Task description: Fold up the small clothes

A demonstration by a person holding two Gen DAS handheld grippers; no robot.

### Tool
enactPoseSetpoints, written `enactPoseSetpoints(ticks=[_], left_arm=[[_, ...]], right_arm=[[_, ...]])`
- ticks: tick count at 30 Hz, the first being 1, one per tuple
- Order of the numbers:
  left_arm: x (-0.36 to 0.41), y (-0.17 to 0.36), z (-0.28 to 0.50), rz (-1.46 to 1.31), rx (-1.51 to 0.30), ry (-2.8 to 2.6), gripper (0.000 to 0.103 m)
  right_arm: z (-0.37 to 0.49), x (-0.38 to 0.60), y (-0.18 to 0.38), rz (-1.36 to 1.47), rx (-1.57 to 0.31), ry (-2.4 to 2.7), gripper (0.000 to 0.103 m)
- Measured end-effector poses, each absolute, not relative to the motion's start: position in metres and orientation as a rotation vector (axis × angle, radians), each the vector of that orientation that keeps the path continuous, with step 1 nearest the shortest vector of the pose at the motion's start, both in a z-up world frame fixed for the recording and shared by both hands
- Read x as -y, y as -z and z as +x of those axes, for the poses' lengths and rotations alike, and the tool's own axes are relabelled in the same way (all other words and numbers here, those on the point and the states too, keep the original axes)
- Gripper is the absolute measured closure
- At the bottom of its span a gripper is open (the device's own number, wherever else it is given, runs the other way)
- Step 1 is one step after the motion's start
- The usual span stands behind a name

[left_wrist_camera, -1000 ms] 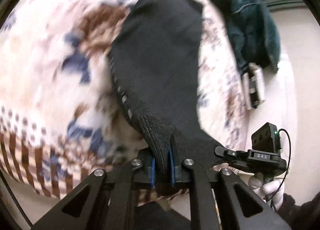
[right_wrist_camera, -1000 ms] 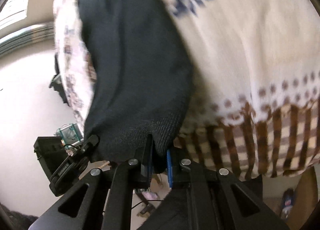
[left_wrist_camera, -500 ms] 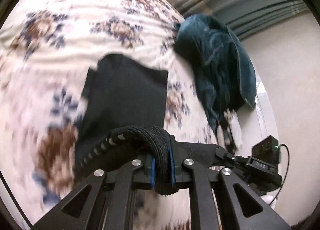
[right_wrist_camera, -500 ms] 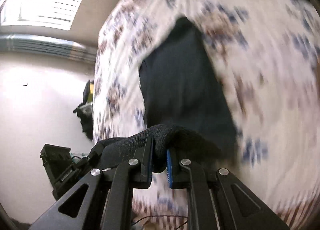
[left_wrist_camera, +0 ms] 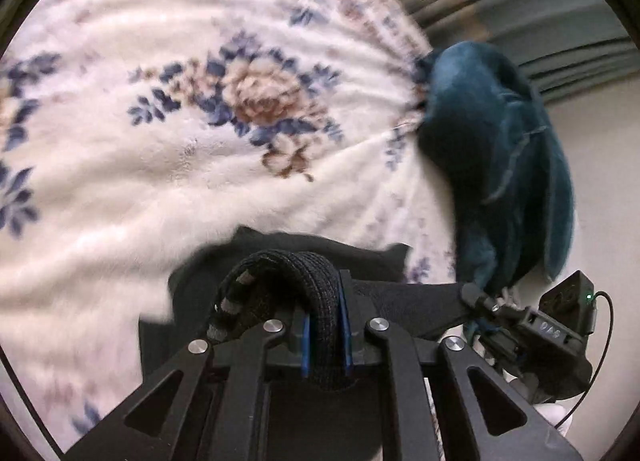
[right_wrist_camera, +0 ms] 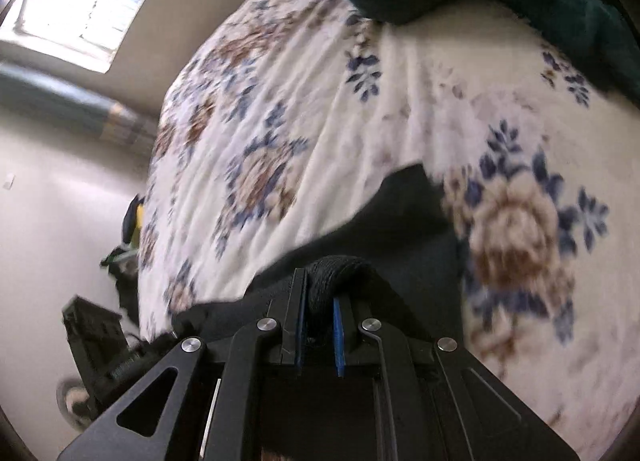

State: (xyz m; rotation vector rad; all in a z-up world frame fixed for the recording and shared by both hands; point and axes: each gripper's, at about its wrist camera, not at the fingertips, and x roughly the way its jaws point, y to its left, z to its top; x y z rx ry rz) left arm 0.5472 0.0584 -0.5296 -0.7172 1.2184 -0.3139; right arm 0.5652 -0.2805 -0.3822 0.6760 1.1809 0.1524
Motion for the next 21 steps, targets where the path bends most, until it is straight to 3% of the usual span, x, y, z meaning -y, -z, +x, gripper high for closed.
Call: enactPoseSetpoints(ticks=[1,2,3,4,5,8,14,16,17,18,19,21], left_arm=[[-0.063,0.542,0.558,-0.754,-1.247,0.305,0.087],[-0.07,0.55,0.566,-0.779,-1.267,0.275,0.077],[-0.079,0.556,0.572,-0.819,-1.254,0.241,0.055],[-0.087,0.555,0.574,-0.862,-1.227,0.238,0.041],[-0.097,0.554,0.574,-0.921,-1.187,0.241,0.032],[-0.115,0.548,0.568,-0.968,-1.142,0.246,0.032],[-0.082,0.554,0.554,-0.562,-1.28,0.29,0.032],[-0.062,0.563,0.554,-0.385,-1.305,0.291,0.034],[-0.055,0.565,0.554,-0.333,-1.292,0.301,0.039],[-0.049,0.565,0.554,-0.304,-1.276,0.324,0.072],[-0.043,0.566,0.555,-0.287,-1.275,0.345,0.084],[-0.039,0.564,0.557,-0.27,-1.254,0.345,0.096]], right_arm=[[0.581,0.283,0.394,0.702,-1.187,-0.142,0.092],[0.595,0.286,0.405,0.74,-1.195,-0.142,0.091],[0.609,0.289,0.419,0.787,-1.201,-0.144,0.088],[0.617,0.292,0.428,0.812,-1.21,-0.145,0.084],[0.624,0.294,0.435,0.828,-1.223,-0.155,0.07],[0.628,0.302,0.436,0.805,-1.195,-0.159,0.033],[0.585,0.312,0.444,0.648,-1.247,-0.066,0.032],[0.574,0.312,0.457,0.656,-1.274,-0.065,0.033],[0.57,0.311,0.46,0.65,-1.281,-0.065,0.038],[0.568,0.308,0.465,0.638,-1.287,-0.065,0.043],[0.569,0.304,0.47,0.622,-1.289,-0.074,0.054],[0.575,0.296,0.478,0.608,-1.289,-0.097,0.066]])
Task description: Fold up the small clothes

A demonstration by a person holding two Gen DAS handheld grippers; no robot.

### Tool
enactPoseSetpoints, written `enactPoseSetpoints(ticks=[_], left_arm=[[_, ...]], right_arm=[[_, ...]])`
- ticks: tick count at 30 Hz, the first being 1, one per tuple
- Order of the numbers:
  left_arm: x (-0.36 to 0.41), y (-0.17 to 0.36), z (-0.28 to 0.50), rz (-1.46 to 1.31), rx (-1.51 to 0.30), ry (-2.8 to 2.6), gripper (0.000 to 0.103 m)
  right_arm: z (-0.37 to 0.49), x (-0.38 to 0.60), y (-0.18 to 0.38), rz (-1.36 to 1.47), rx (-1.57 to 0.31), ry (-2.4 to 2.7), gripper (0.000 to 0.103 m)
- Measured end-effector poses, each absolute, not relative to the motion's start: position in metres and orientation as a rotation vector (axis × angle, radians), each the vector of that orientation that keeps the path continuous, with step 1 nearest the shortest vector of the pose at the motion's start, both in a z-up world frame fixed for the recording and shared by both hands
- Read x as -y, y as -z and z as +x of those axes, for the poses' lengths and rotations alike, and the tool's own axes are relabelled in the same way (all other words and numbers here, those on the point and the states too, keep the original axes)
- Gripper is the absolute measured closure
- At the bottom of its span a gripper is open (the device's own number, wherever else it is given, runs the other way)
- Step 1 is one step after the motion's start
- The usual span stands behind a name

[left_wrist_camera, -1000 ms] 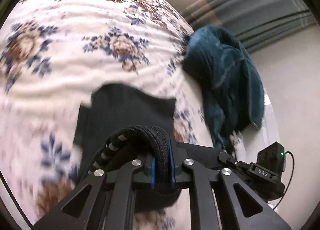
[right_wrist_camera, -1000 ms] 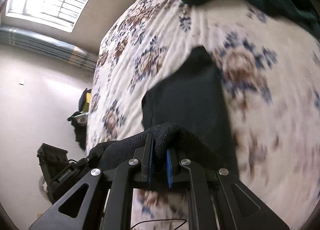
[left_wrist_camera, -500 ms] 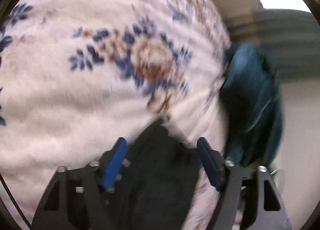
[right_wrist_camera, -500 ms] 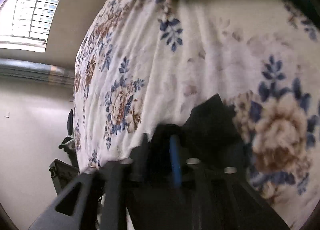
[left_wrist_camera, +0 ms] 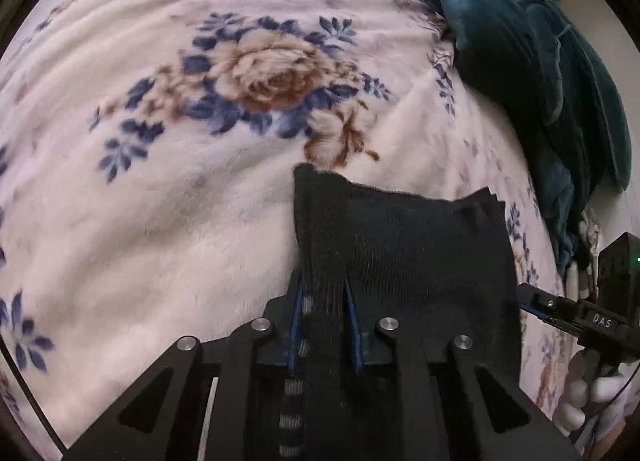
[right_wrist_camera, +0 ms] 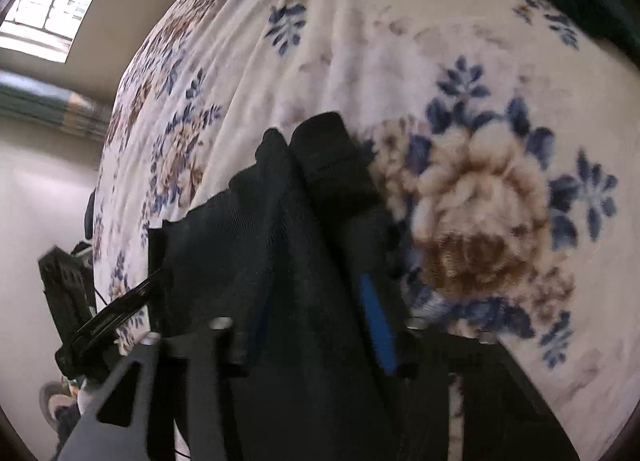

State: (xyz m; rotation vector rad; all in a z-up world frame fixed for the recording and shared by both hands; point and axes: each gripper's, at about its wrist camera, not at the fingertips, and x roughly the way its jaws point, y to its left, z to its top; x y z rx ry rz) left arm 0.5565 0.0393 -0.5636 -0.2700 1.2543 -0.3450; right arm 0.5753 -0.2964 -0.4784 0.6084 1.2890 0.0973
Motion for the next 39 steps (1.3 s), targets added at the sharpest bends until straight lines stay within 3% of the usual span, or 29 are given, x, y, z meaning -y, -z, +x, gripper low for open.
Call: enactPoseSetpoints(ticks=[1,2,3,10,14,15,16,18,20,21,28,32,39], left_arm=[[-0.04,0.56,0.557,-0.269,-1.234,0.349,0.095],[-0.042,0.559,0.558,-0.265,-1.233,0.343,0.095],[-0.044,0.557,0.559,-0.271,-1.231,0.344,0.095],[-0.035,0.577,0.579,-0.235,-1.279,0.333,0.095],[-0.051,0.588,0.595,-0.397,-1.342,0.321,0.09],[-0.057,0.585,0.594,-0.443,-1.351,0.321,0.077],[-0.064,0.577,0.588,-0.482,-1.33,0.328,0.068],[-0.072,0.561,0.569,-0.493,-1.267,0.371,0.025],[-0.074,0.552,0.542,-0.478,-1.257,0.403,0.022],[-0.075,0.55,0.526,-0.492,-1.269,0.416,0.022],[-0.096,0.533,0.394,-0.657,-1.245,0.313,0.021],[-0.089,0.552,0.328,-0.782,-1.258,0.176,0.021],[-0.051,0.6,0.337,-0.963,-1.323,0.17,0.021]], right_arm=[[0.576,0.292,0.481,0.607,-1.287,-0.112,0.075],[0.581,0.289,0.485,0.6,-1.282,-0.133,0.092],[0.581,0.286,0.485,0.587,-1.274,-0.138,0.096],[0.571,0.3,0.471,0.553,-1.171,-0.079,0.097],[0.59,0.298,0.499,0.532,-1.261,-0.033,0.096],[0.594,0.3,0.503,0.548,-1.29,-0.037,0.096],[0.594,0.305,0.502,0.571,-1.307,-0.052,0.092],[0.592,0.312,0.497,0.622,-1.333,-0.112,0.066],[0.58,0.318,0.485,0.635,-1.307,-0.202,0.015],[0.572,0.319,0.48,0.616,-1.31,-0.223,0.005],[0.514,0.326,0.488,0.597,-1.412,-0.286,0.002],[0.487,0.329,0.503,0.675,-1.433,-0.302,0.002],[0.49,0.329,0.534,0.646,-1.476,-0.346,0.001]])
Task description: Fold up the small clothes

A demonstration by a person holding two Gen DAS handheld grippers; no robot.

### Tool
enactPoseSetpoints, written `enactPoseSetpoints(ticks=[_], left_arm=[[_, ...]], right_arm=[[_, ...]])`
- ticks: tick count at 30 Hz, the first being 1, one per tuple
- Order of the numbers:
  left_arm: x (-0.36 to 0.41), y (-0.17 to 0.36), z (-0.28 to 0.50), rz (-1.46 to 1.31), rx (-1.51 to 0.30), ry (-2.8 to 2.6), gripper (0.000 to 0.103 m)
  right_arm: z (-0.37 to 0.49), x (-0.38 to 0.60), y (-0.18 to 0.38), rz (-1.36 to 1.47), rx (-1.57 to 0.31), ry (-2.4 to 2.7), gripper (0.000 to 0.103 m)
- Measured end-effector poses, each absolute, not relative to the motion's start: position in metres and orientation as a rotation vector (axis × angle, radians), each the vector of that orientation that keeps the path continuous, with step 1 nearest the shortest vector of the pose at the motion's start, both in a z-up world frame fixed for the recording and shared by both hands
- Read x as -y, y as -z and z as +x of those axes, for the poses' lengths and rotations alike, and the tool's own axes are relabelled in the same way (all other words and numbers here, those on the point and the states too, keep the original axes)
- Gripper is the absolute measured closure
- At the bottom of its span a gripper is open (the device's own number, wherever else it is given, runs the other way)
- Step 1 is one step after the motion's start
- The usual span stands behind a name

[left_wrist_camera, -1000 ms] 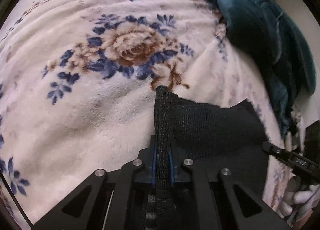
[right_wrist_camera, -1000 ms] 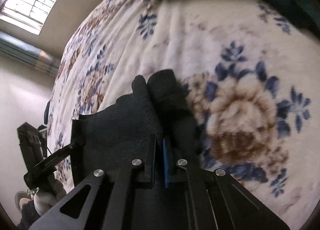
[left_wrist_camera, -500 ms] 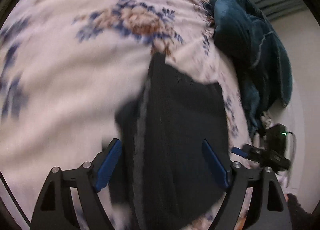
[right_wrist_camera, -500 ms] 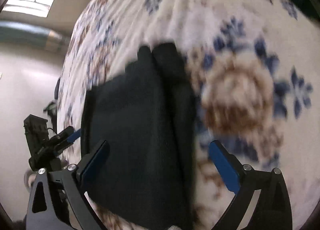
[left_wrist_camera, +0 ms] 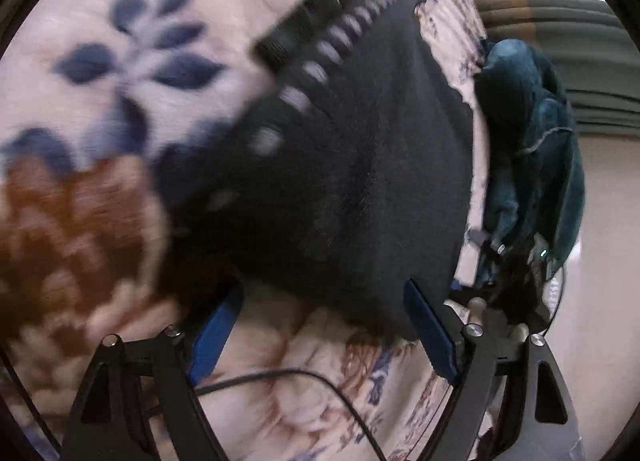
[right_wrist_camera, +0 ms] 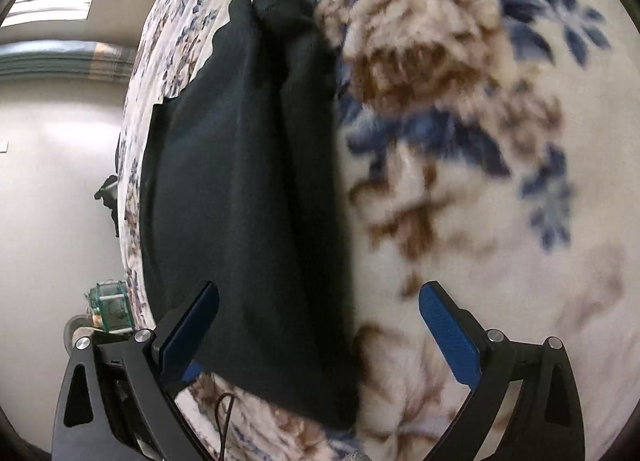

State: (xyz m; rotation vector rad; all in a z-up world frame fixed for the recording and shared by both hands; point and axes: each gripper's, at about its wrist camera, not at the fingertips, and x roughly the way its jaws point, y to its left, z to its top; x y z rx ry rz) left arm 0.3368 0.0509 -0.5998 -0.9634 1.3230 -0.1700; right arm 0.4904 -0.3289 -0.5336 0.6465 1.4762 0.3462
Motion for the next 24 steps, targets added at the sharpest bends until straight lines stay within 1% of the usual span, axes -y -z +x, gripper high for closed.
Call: enactPoseSetpoints(ticks=[4,5,6,7,8,9,10,11,12,13,14,16,17,20,22,24], left_arm=[[-0.048,0.609,0.358,-1.032,-1.279,0.136,0.021],[-0.05,0.61,0.362,-1.063,-1.256,0.098,0.023],[-0.05,0.608,0.364,-1.076,-1.234,0.082,0.03],[-0.05,0.603,0.365,-1.053,-1.202,0.053,0.043],[-0.049,0.599,0.365,-1.029,-1.183,0.043,0.07],[-0.048,0.596,0.364,-1.013,-1.162,0.044,0.075],[-0.047,0.593,0.364,-1.006,-1.15,0.037,0.075],[-0.045,0.592,0.366,-1.005,-1.146,0.034,0.076],[-0.044,0.591,0.367,-1.006,-1.147,0.037,0.076],[-0.046,0.589,0.369,-1.008,-1.155,0.039,0.077],[-0.05,0.588,0.372,-1.016,-1.158,0.048,0.077],[-0.06,0.585,0.378,-1.04,-1.153,0.096,0.078],[-0.064,0.582,0.377,-1.034,-1.154,0.125,0.078],[-0.083,0.563,0.387,-0.957,-1.167,0.191,0.078],[-0.101,0.552,0.4,-0.922,-1.184,0.24,0.078],[-0.111,0.553,0.416,-0.921,-1.219,0.322,0.078]], right_arm=[[0.53,0.328,0.538,0.633,-1.467,-0.386,0.001],[0.543,0.326,0.54,0.632,-1.464,-0.397,0.001],[0.556,0.324,0.54,0.635,-1.459,-0.405,0.001],[0.568,0.32,0.541,0.64,-1.458,-0.415,0.001],[0.578,0.317,0.542,0.649,-1.446,-0.427,0.002],[0.586,0.313,0.542,0.665,-1.431,-0.433,0.002],[0.593,0.309,0.546,0.709,-1.403,-0.438,0.01],[0.595,0.306,0.55,0.721,-1.407,-0.419,0.032],[0.597,0.304,0.555,0.72,-1.419,-0.357,0.04],[0.595,0.306,0.557,0.745,-1.405,-0.34,0.058],[0.591,0.31,0.559,0.797,-1.396,-0.334,0.068],[0.579,0.324,0.559,0.921,-1.368,-0.334,0.073],[0.571,0.33,0.556,0.954,-1.359,-0.322,0.074],[0.53,0.335,0.538,1.026,-1.319,-0.269,0.075],[0.481,0.338,0.525,1.101,-1.303,-0.213,0.075],[0.435,0.333,0.517,1.159,-1.31,-0.147,0.075]])
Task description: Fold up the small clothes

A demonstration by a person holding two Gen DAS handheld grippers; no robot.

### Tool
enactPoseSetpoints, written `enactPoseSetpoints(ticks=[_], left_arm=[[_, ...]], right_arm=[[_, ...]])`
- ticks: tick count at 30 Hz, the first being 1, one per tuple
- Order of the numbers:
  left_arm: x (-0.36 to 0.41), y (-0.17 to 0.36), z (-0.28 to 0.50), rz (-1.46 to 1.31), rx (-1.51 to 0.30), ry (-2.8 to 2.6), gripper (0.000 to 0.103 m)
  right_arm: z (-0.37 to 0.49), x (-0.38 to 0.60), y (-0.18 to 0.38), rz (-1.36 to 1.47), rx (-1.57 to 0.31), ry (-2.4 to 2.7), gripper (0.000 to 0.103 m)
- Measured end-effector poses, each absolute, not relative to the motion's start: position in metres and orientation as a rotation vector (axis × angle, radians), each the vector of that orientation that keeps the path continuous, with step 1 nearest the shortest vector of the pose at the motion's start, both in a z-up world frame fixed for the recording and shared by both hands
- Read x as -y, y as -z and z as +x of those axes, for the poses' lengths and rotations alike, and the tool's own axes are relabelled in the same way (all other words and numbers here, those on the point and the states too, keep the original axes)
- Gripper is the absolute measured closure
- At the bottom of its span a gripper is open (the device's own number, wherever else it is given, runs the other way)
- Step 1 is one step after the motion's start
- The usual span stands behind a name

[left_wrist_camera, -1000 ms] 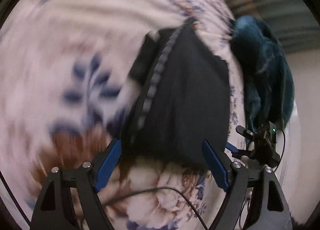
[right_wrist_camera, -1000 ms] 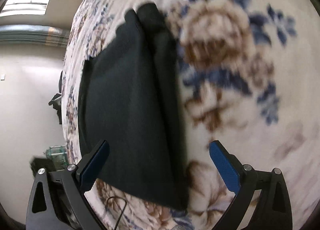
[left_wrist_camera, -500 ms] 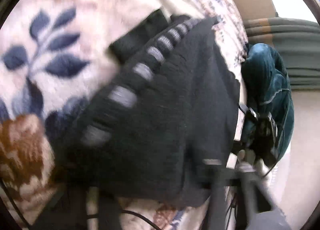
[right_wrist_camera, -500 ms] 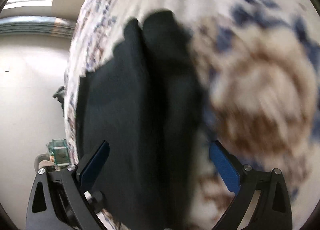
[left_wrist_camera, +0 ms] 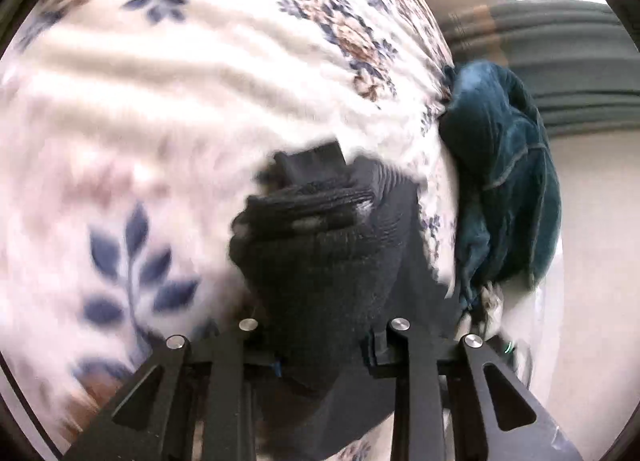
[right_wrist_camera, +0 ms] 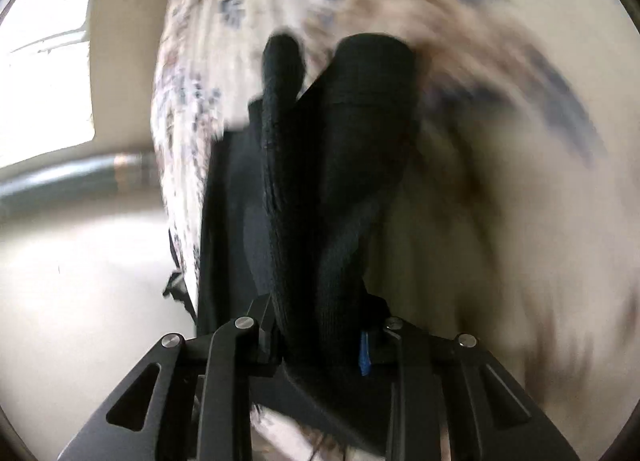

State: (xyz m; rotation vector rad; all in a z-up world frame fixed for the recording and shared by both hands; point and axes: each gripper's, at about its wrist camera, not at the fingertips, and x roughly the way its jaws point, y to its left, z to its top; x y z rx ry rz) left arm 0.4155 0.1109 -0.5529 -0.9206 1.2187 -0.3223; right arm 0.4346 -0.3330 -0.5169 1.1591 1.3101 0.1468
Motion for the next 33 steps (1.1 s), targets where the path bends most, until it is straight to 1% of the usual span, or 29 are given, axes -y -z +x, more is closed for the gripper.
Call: enactPoseSetpoints(ticks=[2,3,4,5,6,7,8,9,11,13,15,16,17,18,20,22,25,27,28,29,31,32,33], left_arm=[[-0.112,0.566,0.429,-0.867,-1.289,0.373,0.075],[-0.113,0.574,0.428,-0.833,-1.325,0.377,0.07],[-0.113,0.584,0.428,-0.83,-1.356,0.379,0.067],[-0.113,0.59,0.426,-0.835,-1.374,0.364,0.055],[-0.114,0.595,0.421,-0.854,-1.385,0.356,0.045],[-0.113,0.599,0.413,-0.897,-1.381,0.364,0.043],[-0.111,0.601,0.405,-0.931,-1.374,0.367,0.042],[-0.108,0.604,0.398,-0.949,-1.375,0.368,0.042],[-0.097,0.61,0.384,-0.96,-1.376,0.372,0.042],[-0.087,0.613,0.376,-0.952,-1.348,0.36,0.042],[-0.083,0.607,0.372,-0.955,-1.292,0.325,0.049],[-0.081,0.604,0.373,-0.961,-1.269,0.315,0.059],[-0.079,0.602,0.376,-0.966,-1.256,0.302,0.076],[-0.08,0.599,0.378,-0.969,-1.248,0.296,0.076],[-0.08,0.594,0.389,-0.95,-1.275,0.307,0.077],[-0.084,0.589,0.403,-0.932,-1.302,0.335,0.077],[-0.085,0.584,0.423,-0.812,-1.376,0.359,0.077],[-0.077,0.581,0.427,-0.676,-1.442,0.352,0.07],[-0.076,0.581,0.423,-0.647,-1.458,0.348,0.069],[-0.076,0.578,0.418,-0.626,-1.464,0.339,0.069],[-0.075,0.566,0.403,-0.585,-1.448,0.308,0.067],[-0.075,0.562,0.396,-0.56,-1.448,0.284,0.066],[-0.074,0.556,0.389,-0.536,-1.448,0.262,0.065]], right_arm=[[0.39,0.321,0.513,1.191,-1.334,-0.075,0.074],[0.377,0.318,0.513,1.189,-1.347,-0.057,0.073],[0.365,0.317,0.516,1.174,-1.372,-0.037,0.07],[0.363,0.319,0.519,1.157,-1.383,-0.009,0.066],[0.361,0.325,0.521,1.157,-1.388,0.013,0.063],[0.362,0.336,0.528,1.172,-1.397,0.047,0.054],[0.366,0.34,0.532,1.191,-1.383,0.054,0.051],[0.37,0.352,0.535,1.203,-1.355,0.054,0.049],[0.384,0.364,0.543,1.23,-1.322,0.017,0.038],[0.403,0.369,0.561,1.226,-1.35,-0.043,0.037],[0.412,0.363,0.572,1.181,-1.387,-0.069,0.037],[0.414,0.357,0.571,1.146,-1.375,-0.058,0.043],[0.413,0.35,0.566,1.109,-1.359,-0.041,0.071],[0.412,0.344,0.564,1.109,-1.361,-0.05,0.08],[0.397,0.337,0.556,1.16,-1.343,-0.017,0.085],[0.374,0.332,0.542,1.249,-1.317,0.028,0.086],[0.344,0.306,0.51,1.277,-1.309,0.078,0.086],[0.332,0.286,0.507,1.248,-1.355,0.077,0.086],[0.328,0.291,0.507,1.232,-1.388,0.083,0.085],[0.326,0.292,0.51,1.172,-1.435,0.114,0.076],[0.326,0.295,0.511,1.05,-1.503,0.17,0.063],[0.327,0.296,0.512,1.008,-1.525,0.178,0.058],[0.328,0.3,0.51,0.963,-1.539,0.183,0.058]])
